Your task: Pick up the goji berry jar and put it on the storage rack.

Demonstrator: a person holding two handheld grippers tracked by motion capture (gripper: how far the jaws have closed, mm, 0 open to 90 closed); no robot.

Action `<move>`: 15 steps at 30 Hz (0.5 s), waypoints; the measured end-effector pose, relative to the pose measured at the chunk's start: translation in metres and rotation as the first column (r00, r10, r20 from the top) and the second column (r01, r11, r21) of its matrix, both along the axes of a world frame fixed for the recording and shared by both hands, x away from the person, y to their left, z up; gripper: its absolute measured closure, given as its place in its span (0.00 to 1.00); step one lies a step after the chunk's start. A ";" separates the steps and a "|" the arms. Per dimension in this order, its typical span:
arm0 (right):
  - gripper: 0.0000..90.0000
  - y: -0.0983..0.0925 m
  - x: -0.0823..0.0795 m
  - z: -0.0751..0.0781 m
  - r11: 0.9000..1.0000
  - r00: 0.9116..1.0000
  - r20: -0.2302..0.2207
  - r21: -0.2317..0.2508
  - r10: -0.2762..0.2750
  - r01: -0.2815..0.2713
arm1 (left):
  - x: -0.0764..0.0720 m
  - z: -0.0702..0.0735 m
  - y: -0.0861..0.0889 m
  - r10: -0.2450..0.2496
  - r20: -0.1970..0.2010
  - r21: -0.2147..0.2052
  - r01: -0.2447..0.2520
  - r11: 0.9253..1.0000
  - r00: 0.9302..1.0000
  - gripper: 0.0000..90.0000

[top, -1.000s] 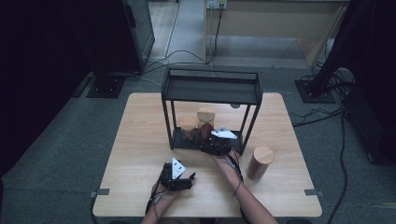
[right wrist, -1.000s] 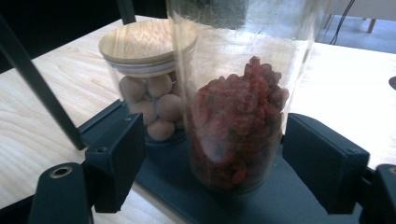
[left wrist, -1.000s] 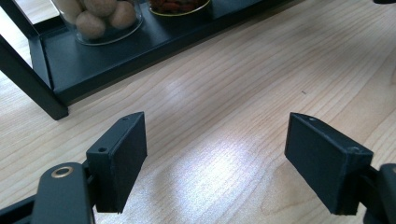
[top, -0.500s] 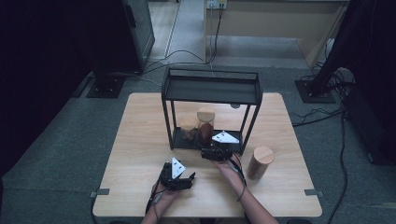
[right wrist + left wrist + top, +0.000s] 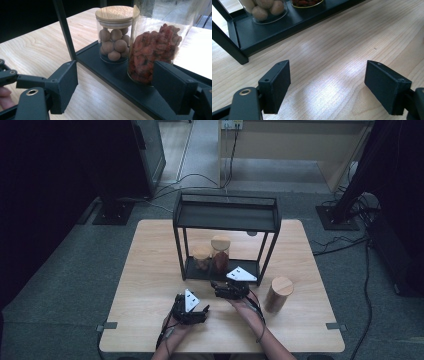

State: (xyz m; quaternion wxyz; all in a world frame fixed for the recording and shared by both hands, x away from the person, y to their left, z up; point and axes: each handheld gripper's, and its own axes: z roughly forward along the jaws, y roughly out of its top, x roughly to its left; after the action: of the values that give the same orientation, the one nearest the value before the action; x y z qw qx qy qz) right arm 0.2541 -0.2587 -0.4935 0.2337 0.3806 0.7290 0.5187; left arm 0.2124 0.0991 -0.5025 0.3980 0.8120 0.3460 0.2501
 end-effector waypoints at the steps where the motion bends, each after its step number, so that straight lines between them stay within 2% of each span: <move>1: 0.23 -0.001 -0.001 0.000 1.000 1.000 0.003 -0.001 0.003 -0.003 | 0.000 0.000 -0.001 -0.003 0.002 0.009 0.003 1.000 1.000 0.23; 8: 0.23 -0.012 -0.007 -0.001 1.000 0.999 0.027 0.007 0.018 -0.018 | -0.002 0.001 -0.005 -0.014 0.012 0.037 0.013 0.999 1.000 0.23; 10: 0.23 -0.017 -0.009 -0.003 0.999 1.000 0.026 0.030 0.015 -0.015 | -0.002 0.001 -0.006 -0.015 0.012 0.040 0.015 0.999 1.000 0.23; 15: 0.23 -0.020 -0.012 -0.003 0.999 0.999 0.030 0.024 0.022 -0.023 | -0.002 0.001 -0.007 -0.013 0.016 0.049 0.012 0.999 1.000 0.23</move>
State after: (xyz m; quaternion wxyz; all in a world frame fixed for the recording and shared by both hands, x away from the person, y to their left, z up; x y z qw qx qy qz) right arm 0.2424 -0.2791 -0.4967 0.2338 0.3677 0.7233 0.5358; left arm 0.2101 0.0917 -0.5019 0.3824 0.8216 0.3314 0.2624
